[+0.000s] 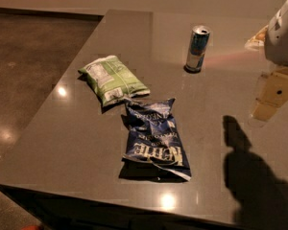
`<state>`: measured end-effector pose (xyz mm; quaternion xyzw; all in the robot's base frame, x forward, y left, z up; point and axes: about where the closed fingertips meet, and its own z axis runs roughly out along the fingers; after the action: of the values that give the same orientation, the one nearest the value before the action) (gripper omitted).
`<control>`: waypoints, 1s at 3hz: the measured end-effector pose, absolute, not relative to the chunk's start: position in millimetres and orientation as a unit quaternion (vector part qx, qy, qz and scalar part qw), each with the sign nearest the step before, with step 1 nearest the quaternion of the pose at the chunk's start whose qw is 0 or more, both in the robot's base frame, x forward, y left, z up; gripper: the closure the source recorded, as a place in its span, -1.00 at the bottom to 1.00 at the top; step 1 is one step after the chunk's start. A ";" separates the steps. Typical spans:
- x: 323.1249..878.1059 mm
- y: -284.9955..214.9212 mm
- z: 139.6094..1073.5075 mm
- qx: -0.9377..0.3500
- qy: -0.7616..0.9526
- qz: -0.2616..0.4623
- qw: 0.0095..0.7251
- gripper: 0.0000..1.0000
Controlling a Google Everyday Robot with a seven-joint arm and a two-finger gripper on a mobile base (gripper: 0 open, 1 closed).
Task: Move redbull can near blue chip bag
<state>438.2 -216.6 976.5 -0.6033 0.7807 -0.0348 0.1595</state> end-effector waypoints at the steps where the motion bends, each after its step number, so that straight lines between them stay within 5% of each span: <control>1: 438.3 -216.5 976.9 -0.603 0.781 -0.035 0.160 -1.00; 3: 493.9 -215.4 969.5 -0.567 0.801 -0.026 0.190 -1.00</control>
Offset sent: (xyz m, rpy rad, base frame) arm 0.0430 -0.0033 -0.0061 0.0633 -0.0275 -0.0691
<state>493.9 -215.4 969.5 -0.5670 0.8011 -0.0255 0.1899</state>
